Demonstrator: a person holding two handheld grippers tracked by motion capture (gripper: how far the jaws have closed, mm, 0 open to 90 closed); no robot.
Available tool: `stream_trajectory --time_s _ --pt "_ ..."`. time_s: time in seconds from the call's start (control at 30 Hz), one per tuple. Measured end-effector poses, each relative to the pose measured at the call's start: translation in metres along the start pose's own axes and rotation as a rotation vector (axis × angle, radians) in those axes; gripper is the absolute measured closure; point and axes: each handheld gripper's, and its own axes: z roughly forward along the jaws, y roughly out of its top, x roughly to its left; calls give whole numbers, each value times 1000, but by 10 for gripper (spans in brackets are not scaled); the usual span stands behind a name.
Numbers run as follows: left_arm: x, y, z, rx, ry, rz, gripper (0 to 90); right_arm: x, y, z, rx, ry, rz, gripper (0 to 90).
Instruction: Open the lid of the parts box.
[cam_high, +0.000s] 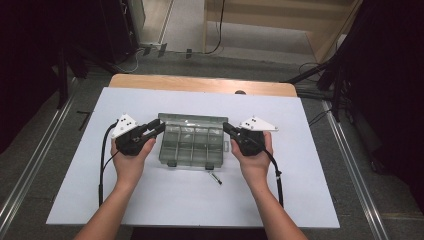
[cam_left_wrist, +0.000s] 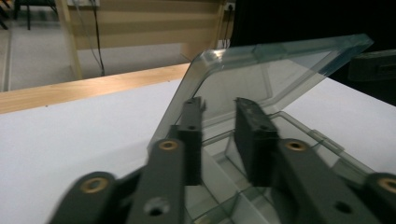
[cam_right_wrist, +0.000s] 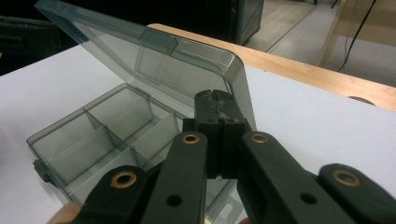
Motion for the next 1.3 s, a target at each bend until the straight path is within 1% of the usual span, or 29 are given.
stream_trajectory --time_s 0.03,0.07,0.1,0.13,0.17,0.2,0.23,0.27,0.3,0.33,0.37,0.4,0.47,0.5,0.53,0.57,0.6,0.63,0.67,0.7,0.73,0.77,0.83,0.93,1.0,1.07,1.2,1.27,1.3 --pt "2 -1 1 -1 -2 -7 620 0 1 0 0 0 0 900" --pt "4 -1 3 3 -15 -26 567 -1 1 1 -1 1 1 900" --pt "5 -1 5 12 -21 -41 473 -1 2 1 0 2 2 900" --pt "6 0 9 36 -2 -48 403 -1 2 2 1 2 1 900" --pt "6 0 11 50 16 -45 267 -1 2 2 3 1 5 900" --pt "6 -1 15 68 33 -51 191 -1 2 3 3 2 5 900" --pt "7 -1 19 81 31 -61 94 -2 3 3 6 0 4 900" --pt "9 -2 22 90 21 -60 0 -3 3 5 7 -4 2 900" --pt "10 -2 25 95 20 -63 0 -3 3 5 7 -4 2 900" --pt "11 -2 28 107 27 -65 0 -3 4 5 6 -5 5 900" --pt "12 -2 30 120 20 -69 0 -4 4 5 7 -7 7 900" --pt "13 -1 34 133 23 -72 0 -4 5 6 7 -9 6 900" --pt "14 0 38 145 70 -73 106 -5 6 7 7 -15 4 900" --pt "15 -1 39 142 70 -68 200 -6 7 8 10 -17 4 900" --pt "15 -1 40 140 71 -56 265 -6 7 8 10 -20 3 900" --pt "15 0 41 142 88 -45 362 -7 8 9 10 -21 3 900" --pt "15 0 42 145 89 -43 489 -7 9 9 10 -23 2 900" --pt "16 1 43 148 82 -47 526 -7 10 10 10 -26 0 900" --pt "16 1 43 152 97 -45 595 -7 11 11 11 -26 0 900" --pt "16 2 44 160 120 -42 634 -8 11 11 9 -26 -3 900" --pt "17 2 44 157 124 -59 634 -8 11 11 9 -26 -3 900" --pt "18 3 45 154 120 -73 699 -8 12 12 13 -26 -3 900" --pt "18 4 46 157 124 -66 717 -8 12 13 15 -27 -2 900" --pt "17 5 48 167 140 -49 774 -8 12 13 16 -27 -4 900" --pt "17 5 48 168 148 -57 798 -8 11 12 21 -22 -13 900" --pt "18 6 48 165 147 -65 813 -8 7 8 12 -10 -13 895" --pt "18 6 49 164 153 -69 815 -11 -5 3 13 -7 -13 789" --pt "18 6 49 162 156 -74 815 -14 -10 3 8 -18 -14 673" --pt "18 6 49 161 157 -76 816 -15 -12 3 6 -21 -13 596"
